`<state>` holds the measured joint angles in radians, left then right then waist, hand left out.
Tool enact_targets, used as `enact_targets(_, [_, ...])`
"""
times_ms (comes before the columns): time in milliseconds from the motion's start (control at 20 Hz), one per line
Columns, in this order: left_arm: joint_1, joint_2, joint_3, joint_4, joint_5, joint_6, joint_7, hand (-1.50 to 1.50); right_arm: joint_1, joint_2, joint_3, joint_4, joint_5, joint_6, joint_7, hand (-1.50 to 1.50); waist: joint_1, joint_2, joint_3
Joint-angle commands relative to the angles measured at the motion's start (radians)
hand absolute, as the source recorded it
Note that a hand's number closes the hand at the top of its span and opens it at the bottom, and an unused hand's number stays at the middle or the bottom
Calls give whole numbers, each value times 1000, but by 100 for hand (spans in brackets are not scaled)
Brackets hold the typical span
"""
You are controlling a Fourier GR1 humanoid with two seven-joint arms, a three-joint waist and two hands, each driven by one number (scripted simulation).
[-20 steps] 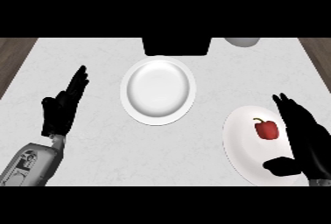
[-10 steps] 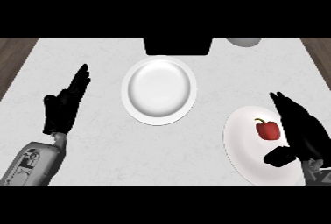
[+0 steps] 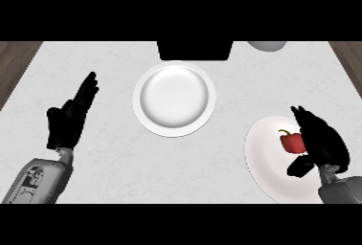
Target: Pick the bell pepper from the plate and place it in the plate
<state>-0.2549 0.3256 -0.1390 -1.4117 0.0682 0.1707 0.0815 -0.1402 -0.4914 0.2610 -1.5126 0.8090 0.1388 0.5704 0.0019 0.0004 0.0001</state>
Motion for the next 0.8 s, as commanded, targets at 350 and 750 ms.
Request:
enact_targets(350, [-31,-53,73,-36,-57,-54,71,0,-57,92,-86,141,102,43,-59,-150,-1,-1,0])
enact_targets(750, [-63,-92,91,39,-103,-86,40,0,-88,114,-126,299,204,-123,-219,150,-1,0,0])
